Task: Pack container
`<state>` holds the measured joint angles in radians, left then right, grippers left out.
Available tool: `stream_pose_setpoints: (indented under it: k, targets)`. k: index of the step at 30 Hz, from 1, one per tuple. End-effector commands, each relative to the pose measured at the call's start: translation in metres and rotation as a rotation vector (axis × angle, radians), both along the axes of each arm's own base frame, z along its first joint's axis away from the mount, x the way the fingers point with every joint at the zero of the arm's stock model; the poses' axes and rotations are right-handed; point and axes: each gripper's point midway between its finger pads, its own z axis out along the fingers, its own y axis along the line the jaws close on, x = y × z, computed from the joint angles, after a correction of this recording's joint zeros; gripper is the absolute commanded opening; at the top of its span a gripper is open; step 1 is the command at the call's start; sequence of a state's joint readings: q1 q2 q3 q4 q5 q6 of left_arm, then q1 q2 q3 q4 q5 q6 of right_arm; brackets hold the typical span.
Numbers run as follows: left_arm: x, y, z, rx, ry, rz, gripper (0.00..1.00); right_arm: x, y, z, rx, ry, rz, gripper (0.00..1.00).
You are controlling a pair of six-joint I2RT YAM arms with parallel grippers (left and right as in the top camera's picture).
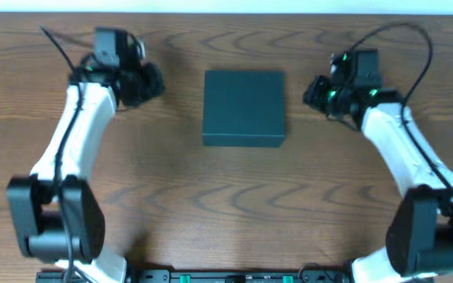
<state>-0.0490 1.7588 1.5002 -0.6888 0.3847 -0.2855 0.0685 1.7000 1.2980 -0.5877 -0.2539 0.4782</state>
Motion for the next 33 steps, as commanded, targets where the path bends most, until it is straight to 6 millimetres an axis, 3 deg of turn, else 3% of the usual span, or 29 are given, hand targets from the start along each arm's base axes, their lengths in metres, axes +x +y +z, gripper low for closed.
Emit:
stream_pose_setpoints:
  k: [1,2,3,8,13,16,19,22,26,29,31,33]
  targets:
    - [-0.002,0.019,0.052,0.271,-0.155,-0.210,0.44,0.006,-0.040,0.048,-0.302,-0.105,0.054,0.78]
    - [-0.011,0.023,0.065,0.310,-0.148,-0.240,0.90,0.000,-0.051,0.061,-0.360,-0.094,0.045,0.99]
    - [-0.018,0.027,0.075,0.338,-0.138,-0.256,0.95,-0.005,-0.058,0.071,-0.395,-0.090,0.035,0.99]
    - [-0.070,0.049,0.125,0.464,-0.087,-0.259,0.95,-0.040,-0.067,0.130,-0.469,-0.154,0.075,0.99]
    - [-0.134,0.053,0.170,0.472,-0.141,-0.256,0.95,-0.093,-0.070,0.188,-0.467,-0.277,0.047,0.99]
    - [-0.180,0.041,0.209,0.412,-0.281,-0.264,0.95,-0.137,-0.071,0.218,-0.464,-0.353,0.029,0.99]
    - [-0.223,0.031,0.240,0.365,-0.431,-0.276,0.95,-0.180,-0.070,0.236,-0.454,-0.406,0.032,0.99]
    - [-0.278,0.033,0.265,0.376,-0.594,-0.248,0.95,-0.238,-0.060,0.257,-0.435,-0.527,0.088,0.99]
    - [-0.334,0.036,0.277,0.366,-0.730,-0.200,0.95,-0.298,-0.063,0.271,-0.425,-0.660,0.072,0.99]
    - [-0.366,0.038,0.261,0.367,-0.772,-0.189,0.95,-0.338,-0.064,0.268,-0.414,-0.749,0.057,0.99]
    - [-0.374,0.038,0.244,0.343,-0.769,-0.167,0.95,-0.348,-0.061,0.258,-0.401,-0.791,0.057,0.99]
    - [-0.369,0.038,0.226,0.314,-0.770,-0.141,0.95,-0.346,-0.060,0.244,-0.399,-0.810,0.048,0.99]
